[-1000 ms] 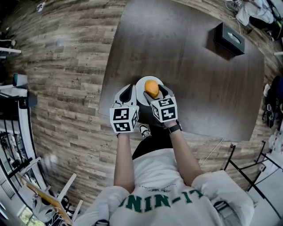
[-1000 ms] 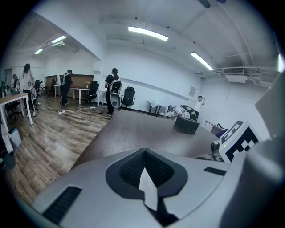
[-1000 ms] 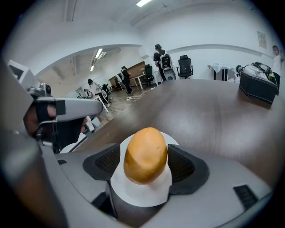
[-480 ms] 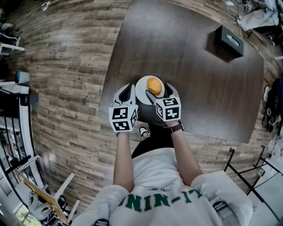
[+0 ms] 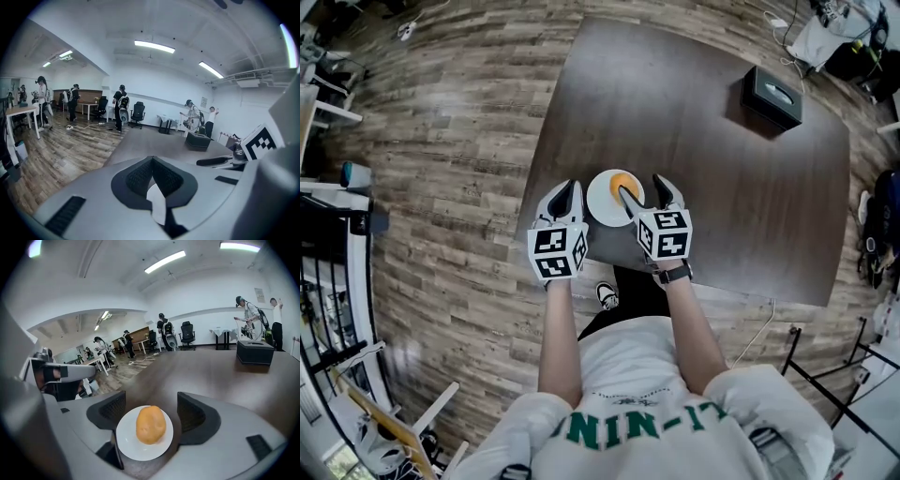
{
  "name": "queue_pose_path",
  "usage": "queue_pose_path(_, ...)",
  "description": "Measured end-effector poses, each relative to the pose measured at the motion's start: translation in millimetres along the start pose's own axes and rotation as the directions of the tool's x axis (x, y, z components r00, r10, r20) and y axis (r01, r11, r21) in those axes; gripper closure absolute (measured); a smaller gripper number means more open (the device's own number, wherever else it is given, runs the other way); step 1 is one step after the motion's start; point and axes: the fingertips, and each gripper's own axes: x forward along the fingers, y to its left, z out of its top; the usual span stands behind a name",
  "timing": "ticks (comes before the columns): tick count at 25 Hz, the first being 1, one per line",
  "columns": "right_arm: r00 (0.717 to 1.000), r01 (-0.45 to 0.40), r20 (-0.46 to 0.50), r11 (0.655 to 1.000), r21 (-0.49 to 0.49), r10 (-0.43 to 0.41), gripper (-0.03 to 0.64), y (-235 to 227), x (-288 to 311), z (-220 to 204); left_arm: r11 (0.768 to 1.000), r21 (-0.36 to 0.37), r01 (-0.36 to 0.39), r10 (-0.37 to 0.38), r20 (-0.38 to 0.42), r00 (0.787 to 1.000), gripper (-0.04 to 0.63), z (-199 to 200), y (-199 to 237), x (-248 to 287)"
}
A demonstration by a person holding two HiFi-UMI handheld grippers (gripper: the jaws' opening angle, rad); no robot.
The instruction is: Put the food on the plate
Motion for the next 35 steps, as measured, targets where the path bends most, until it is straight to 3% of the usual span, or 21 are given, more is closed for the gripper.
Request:
queue_pose_path(6,0.996,-0.009,0.088,1.000,-0.011,0.010,0.264,6,-30,31,1.000,0.028,-0.005,0.004,0.053,0.999,0.583,21,-11,-22)
queue_pose_path(13,0.980,-0.014,0.196,0.999,-0.039,0.021,0.339,25,-76,65,0.998,0.063,-0.011,0.003,0.119,0.993,0.583,46,-25,-59)
queue_pose_path(25,0.937,-0.027,0.344,0.995,-0.094,0.058,0.457,64,-147,112,0.995,0.103,-0.016,-0.010,0.247,0.969,0.583,89,-43,-122)
queue_pose_path(35,0.882,-0.027,0.465,0.993,-0.119,0.080,0.537,86,-205,151,0.990,0.142,-0.025,-0.024,0.331,0.943,0.582,121,-58,-162)
